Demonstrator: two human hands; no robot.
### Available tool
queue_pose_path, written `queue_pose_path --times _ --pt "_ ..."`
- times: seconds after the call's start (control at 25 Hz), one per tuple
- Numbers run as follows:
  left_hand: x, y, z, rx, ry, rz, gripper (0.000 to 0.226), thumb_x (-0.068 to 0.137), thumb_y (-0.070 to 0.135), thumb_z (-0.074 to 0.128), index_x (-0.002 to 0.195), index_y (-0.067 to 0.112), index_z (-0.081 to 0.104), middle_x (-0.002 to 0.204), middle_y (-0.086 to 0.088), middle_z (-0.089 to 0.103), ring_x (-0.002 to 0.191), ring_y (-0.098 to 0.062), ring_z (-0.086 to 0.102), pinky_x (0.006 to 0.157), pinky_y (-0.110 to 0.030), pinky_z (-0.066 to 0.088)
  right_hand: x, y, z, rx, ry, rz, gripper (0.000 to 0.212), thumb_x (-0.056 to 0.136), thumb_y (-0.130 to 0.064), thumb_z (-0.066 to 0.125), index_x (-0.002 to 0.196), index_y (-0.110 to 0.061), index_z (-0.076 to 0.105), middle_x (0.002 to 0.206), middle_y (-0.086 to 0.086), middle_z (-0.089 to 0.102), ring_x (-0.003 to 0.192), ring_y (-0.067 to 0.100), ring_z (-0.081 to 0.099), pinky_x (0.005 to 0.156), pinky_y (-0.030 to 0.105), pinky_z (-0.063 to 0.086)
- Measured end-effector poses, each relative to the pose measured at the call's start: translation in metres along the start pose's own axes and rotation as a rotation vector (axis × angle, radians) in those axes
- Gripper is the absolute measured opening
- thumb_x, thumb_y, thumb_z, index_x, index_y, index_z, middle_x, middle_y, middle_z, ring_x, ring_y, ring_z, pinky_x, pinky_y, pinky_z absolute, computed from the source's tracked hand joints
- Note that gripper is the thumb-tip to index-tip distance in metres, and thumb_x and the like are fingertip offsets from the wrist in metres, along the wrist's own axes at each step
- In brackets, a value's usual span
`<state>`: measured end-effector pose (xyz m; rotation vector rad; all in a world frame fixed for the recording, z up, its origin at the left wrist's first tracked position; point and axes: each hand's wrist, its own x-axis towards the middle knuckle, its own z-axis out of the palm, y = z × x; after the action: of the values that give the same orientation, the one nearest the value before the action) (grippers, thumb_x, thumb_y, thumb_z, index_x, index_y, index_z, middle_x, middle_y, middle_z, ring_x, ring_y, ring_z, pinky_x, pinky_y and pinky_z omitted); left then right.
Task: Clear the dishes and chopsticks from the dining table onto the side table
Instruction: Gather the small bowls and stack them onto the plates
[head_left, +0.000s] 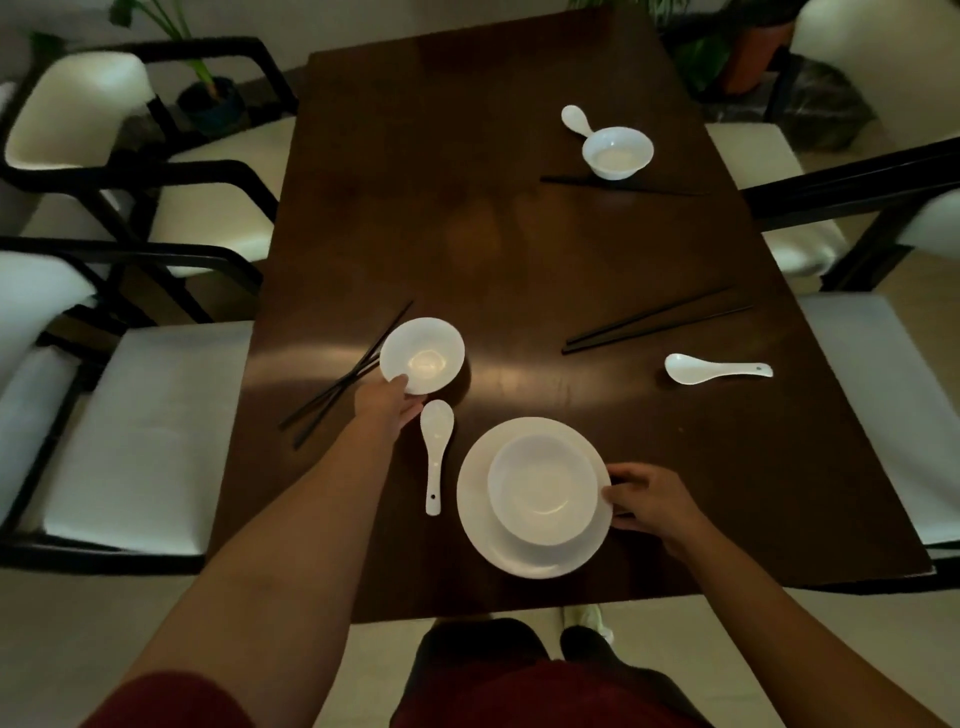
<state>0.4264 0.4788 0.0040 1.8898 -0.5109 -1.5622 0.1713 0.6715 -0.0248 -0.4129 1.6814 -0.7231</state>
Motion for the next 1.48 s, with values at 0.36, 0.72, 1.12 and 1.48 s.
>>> queue_pose_path --times 0.36,0.72,1.12,1.48 --pt "-0.019 0.023 -0.006 0.064 -0.068 0.191 0.038 0.089 -0.002 0.053 0.127 0.0 0.051 0.131 -0.017 0.054 0.107 -0.027 0.058 0.078 -0.03 0.053 -0.001 0.006 -0.001 0.02 0.005 -0.033 0.037 0.084 -0.002 0.062 0.12 -0.007 0.059 0.092 0.009 0.067 0.081 0.021 0.066 0.059 0.026 0.056" --pt "-0.12 -0.019 -0.016 0.439 -0.219 0.28 0.015 0.083 0.002 0.063 0.095 0.01 0.068 0.09 -0.006 0.068 0.076 -0.012 0.066 0.054 -0.017 0.053 -0.002 0.007 -0.002 0.063 -0.013 -0.031 0.035 0.082 -0.003 0.064 0.116 -0.01 0.061 0.088 0.004 0.069 0.077 0.018 0.068 0.054 0.024 0.057" --pt "-0.128 -0.077 0.005 0.803 -0.234 0.351 0.021 0.082 0.006 0.066 0.102 0.007 0.07 0.076 0.001 0.066 0.061 -0.006 0.066 0.052 -0.012 0.052 -0.007 0.002 0.001 0.072 -0.014 -0.04 0.034 0.084 -0.001 0.062 0.117 -0.007 0.06 0.088 0.008 0.066 0.077 0.02 0.065 0.065 0.031 0.056" --pt "-0.128 -0.088 0.007 0.917 -0.101 0.483 0.032 0.074 0.022 0.076 0.097 0.022 0.054 0.062 0.005 0.067 0.056 -0.003 0.064 0.06 -0.019 0.049 -0.006 0.004 0.001 0.081 -0.016 -0.041 0.034 0.083 -0.002 0.062 0.117 -0.006 0.061 0.095 0.013 0.066 0.078 0.022 0.066 0.069 0.034 0.055"
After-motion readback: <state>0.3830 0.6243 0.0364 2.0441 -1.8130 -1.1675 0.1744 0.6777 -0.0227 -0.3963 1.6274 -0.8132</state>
